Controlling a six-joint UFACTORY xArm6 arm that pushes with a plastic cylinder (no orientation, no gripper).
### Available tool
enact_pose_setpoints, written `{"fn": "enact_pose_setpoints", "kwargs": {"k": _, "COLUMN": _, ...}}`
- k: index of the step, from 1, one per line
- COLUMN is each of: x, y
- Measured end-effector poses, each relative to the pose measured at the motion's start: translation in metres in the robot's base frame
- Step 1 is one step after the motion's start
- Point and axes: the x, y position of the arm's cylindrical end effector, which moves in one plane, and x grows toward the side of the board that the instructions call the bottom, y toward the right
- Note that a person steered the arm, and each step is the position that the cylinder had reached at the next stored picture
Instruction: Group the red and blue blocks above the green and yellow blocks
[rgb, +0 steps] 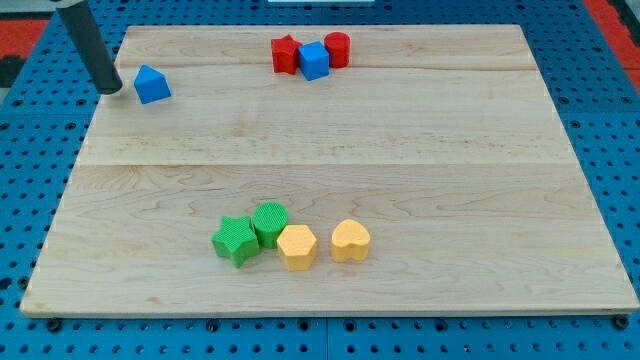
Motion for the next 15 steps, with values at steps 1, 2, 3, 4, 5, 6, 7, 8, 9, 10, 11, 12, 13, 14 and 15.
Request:
{"fn": "enact_pose_setpoints", "kwargs": {"k": 1, "x": -0.015, "y": 0.083}}
{"fn": "enact_pose_setpoints", "kwargs": {"k": 2, "x": -0.016, "y": 0.148}}
{"fn": "enact_pose_setpoints", "kwargs": {"k": 3, "x": -0.069, "y": 0.137}}
{"fn": "enact_pose_setpoints", "kwargs": {"k": 4, "x": -0.111, "y": 0.2}}
{"fn": "enact_pose_setpoints", "kwargs": {"k": 5, "x": -0.111, "y": 0.272}}
{"fn": "enact_pose_setpoints", "kwargs": {"k": 6, "x": -0.109, "y": 0.298}}
{"fn": "enact_pose_setpoints", "kwargs": {"k": 7, "x": -0.1, "y": 0.329}}
{"fn": "enact_pose_setpoints", "kwargs": {"k": 8, "x": -0.074, "y": 0.268}}
{"fn": "enact_pose_setpoints", "kwargs": {"k": 9, "x": -0.044, "y": 0.231}}
{"fn": "enact_pose_setpoints", "kwargs": {"k": 10, "x": -0.031, "y": 0.224}}
{"fn": "enact_pose_setpoints", "kwargs": {"k": 11, "x": -0.051, "y": 0.239}}
{"fn": "enact_pose_setpoints", "kwargs": {"k": 12, "x": -0.104, "y": 0.243}}
{"fn": "enact_pose_setpoints", "kwargs": {"k": 13, "x": -0.1, "y": 0.18}}
{"fn": "enact_pose_setpoints", "kwargs": {"k": 14, "x": -0.059, "y": 0.18}}
{"fn": "enact_pose_setpoints", "kwargs": {"k": 15, "x": -0.02, "y": 0.187}}
